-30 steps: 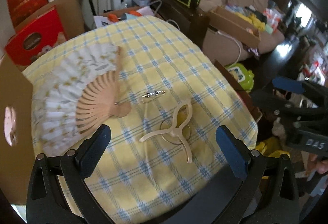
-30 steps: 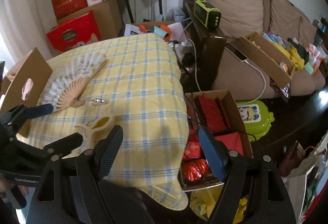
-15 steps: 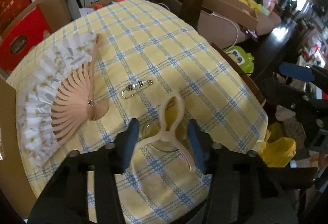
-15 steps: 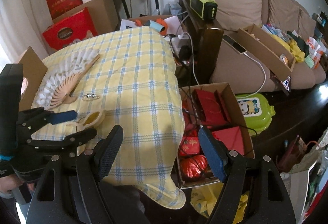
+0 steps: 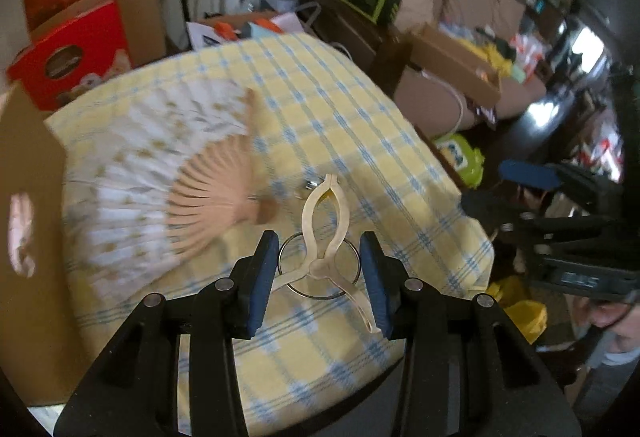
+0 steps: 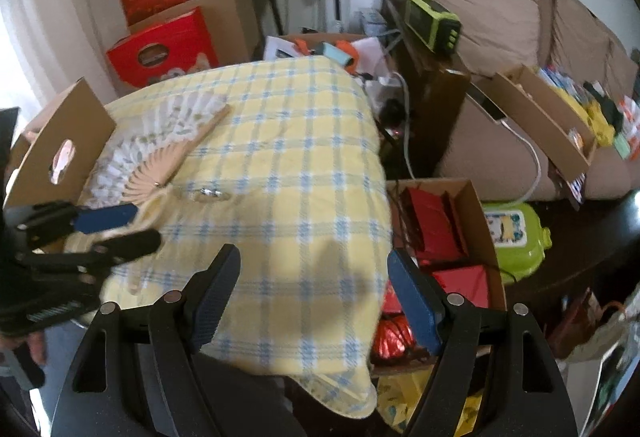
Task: Organize objects
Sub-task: 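Lift the beige clip with the left gripper while the right gripper grasps the silver safety pin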
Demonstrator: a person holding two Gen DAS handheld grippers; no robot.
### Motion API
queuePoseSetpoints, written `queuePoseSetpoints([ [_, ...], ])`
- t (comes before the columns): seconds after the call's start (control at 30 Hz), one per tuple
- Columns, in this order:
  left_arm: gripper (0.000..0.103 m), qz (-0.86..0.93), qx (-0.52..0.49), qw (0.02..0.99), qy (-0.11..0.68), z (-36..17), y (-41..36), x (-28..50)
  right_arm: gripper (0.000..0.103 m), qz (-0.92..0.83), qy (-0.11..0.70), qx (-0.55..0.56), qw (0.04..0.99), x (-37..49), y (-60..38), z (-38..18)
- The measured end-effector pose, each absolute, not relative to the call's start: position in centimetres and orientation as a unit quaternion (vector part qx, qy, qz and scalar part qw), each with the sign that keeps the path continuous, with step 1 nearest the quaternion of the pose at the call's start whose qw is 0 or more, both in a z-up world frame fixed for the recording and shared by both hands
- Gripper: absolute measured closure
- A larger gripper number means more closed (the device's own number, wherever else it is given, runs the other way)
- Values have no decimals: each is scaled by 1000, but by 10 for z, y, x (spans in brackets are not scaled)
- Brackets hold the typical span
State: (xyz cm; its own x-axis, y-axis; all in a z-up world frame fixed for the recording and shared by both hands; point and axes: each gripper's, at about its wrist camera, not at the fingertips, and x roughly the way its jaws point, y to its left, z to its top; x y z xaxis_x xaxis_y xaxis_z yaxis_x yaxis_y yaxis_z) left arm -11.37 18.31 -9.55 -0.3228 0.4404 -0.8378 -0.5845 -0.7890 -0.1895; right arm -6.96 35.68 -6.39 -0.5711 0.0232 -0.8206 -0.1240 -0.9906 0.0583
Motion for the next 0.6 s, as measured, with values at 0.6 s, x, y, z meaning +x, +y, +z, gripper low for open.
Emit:
queuePoseSetpoints([
  [0.6, 64, 836, -469, 286, 21, -53, 123, -112, 46, 869, 54, -491, -27, -150, 305, -94],
])
